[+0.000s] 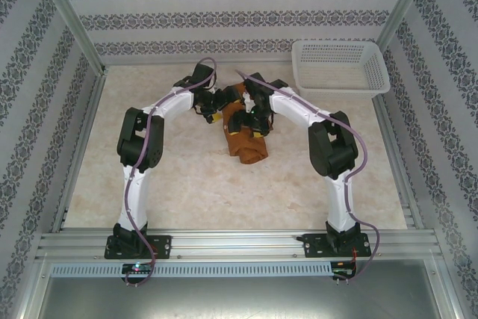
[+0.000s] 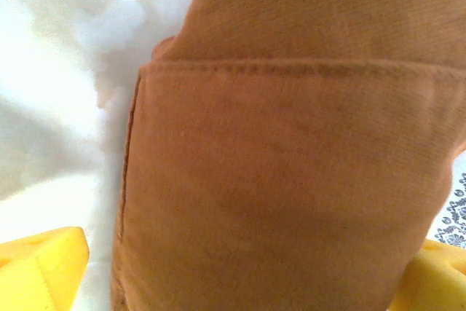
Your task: Roll up the long pants
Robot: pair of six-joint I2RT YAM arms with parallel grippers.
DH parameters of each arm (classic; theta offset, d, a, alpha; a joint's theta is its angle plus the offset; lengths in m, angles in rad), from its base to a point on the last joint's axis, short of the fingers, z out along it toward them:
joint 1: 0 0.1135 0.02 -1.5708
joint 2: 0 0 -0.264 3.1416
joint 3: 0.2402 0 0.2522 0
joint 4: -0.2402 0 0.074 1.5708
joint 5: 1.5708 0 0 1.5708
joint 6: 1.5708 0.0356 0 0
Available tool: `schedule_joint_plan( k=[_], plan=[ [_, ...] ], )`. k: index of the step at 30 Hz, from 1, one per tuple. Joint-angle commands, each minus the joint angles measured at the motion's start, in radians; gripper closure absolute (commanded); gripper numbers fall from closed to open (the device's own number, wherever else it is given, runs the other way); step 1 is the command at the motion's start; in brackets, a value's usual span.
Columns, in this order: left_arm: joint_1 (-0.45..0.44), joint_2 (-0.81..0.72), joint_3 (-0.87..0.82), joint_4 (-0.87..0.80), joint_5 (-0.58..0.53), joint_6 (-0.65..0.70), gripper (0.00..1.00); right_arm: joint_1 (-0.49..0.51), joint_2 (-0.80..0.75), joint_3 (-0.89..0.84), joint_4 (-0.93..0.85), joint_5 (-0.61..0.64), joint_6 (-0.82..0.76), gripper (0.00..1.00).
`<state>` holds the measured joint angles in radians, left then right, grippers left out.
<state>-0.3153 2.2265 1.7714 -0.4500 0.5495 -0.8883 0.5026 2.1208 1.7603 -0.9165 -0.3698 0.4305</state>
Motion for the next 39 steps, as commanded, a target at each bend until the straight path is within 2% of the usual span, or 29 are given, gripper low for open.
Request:
schedule_joint_plan(
  k=[1,3,8,13,20,23,26,29,32,39],
  plan=[
    [-0.013,0.006,0.028,-0.048,-0.009,0.027,0.00,0.064,-0.030,0.103,-0.212,0.414,-0.051,0.10],
    [-0.013,0.008,0.028,-0.045,-0.008,0.023,0.00,0.115,-0.002,0.201,-0.289,0.570,-0.077,0.07],
    [-0.013,0.004,0.023,-0.036,-0.002,0.012,0.01,0.193,0.120,0.422,-0.417,0.774,-0.083,0.07],
    [-0.013,-0.008,0.020,-0.046,-0.008,0.019,0.01,0.257,0.263,0.631,-0.531,0.872,-0.034,0.06],
    [-0.014,-0.003,0.020,-0.033,0.000,0.009,0.01,0.365,0.356,0.713,-0.570,1.049,0.046,0.03],
    [-0.012,-0.002,0.023,-0.029,0.006,0.009,0.01,0.375,0.378,0.731,-0.591,1.034,0.098,0.02],
    [0.010,-0.008,0.030,-0.039,-0.006,0.009,0.01,0.397,0.344,0.666,-0.544,1.006,0.123,0.02],
    [0.068,-0.041,0.031,-0.055,-0.054,0.014,0.01,0.404,0.291,0.580,-0.488,0.998,0.115,0.03],
    [0.129,-0.069,0.060,-0.087,-0.049,0.029,0.01,0.397,0.259,0.537,-0.475,0.996,0.108,0.03],
    [0.200,-0.135,0.107,-0.154,-0.078,0.062,0.00,0.410,0.271,0.606,-0.472,0.951,0.107,0.03]
  ],
)
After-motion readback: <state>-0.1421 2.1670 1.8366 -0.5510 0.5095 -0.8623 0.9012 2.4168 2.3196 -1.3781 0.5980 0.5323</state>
